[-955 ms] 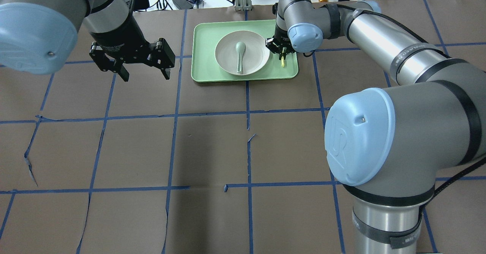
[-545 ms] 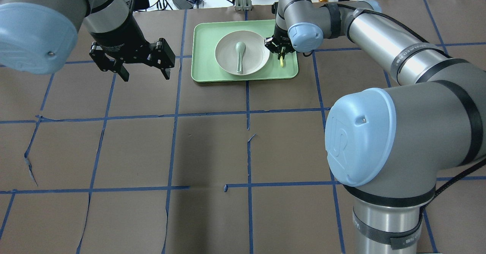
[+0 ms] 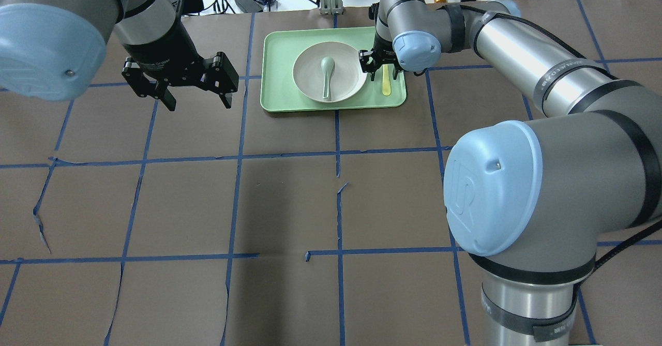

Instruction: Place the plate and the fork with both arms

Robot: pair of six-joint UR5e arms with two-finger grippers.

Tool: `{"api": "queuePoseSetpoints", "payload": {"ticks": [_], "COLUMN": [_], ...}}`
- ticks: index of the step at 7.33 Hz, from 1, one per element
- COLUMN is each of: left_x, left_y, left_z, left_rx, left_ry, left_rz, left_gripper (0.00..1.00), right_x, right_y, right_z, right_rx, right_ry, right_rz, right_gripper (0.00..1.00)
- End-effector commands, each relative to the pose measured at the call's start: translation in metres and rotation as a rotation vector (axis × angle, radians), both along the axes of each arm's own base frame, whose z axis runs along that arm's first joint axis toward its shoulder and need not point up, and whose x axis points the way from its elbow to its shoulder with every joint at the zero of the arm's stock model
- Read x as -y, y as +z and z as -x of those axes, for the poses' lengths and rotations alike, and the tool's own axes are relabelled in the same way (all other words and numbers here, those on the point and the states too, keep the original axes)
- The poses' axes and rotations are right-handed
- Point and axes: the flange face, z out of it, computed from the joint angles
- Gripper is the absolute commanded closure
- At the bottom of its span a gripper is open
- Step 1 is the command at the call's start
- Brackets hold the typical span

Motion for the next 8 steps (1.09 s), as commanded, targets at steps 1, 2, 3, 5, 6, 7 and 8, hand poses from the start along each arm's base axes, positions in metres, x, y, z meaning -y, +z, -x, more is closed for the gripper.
{"api": "queuePoseSetpoints", "payload": {"ticks": [1, 2, 3, 5, 6, 7, 8], "left_x": [0.0, 0.0, 0.0, -0.001, -0.002, -0.003, -0.004], "left_y": [0.0, 0.0, 0.001, 0.002, 0.004, 0.003, 0.005], "left_z": [0.0, 0.0, 0.0, 0.0, 0.0, 0.0, 0.0], "left_rx": [0.0, 0.0, 0.0, 0.0, -0.002, -0.002, -0.002], "left_ry": [0.0, 0.0, 0.0, 0.0, 0.0, -0.002, -0.002], "left_rz": [0.001, 0.001, 0.002, 0.004, 0.007, 0.005, 0.007], "left_gripper": [0.0, 0.0, 0.0, 0.0, 0.0, 0.0, 0.0], "right_x": [-0.002, -0.004, -0.018, -0.073, -0.111, -0.148, -0.188], "right_y": [0.02, 0.037, 0.066, 0.132, 0.161, 0.183, 0.211], "right_z": [0.001, 0.002, 0.006, 0.024, 0.035, 0.055, 0.07], "right_rx": [-0.009, -0.01, -0.037, -0.107, -0.11, -0.107, -0.105], "right_ry": [0.031, 0.031, 0.039, 0.102, 0.093, 0.067, 0.05], "right_rz": [0.026, 0.041, -0.001, -0.022, -0.013, -0.017, -0.043], "right_gripper": [0.0, 0.0, 0.0, 0.0, 0.0, 0.0, 0.0]}}
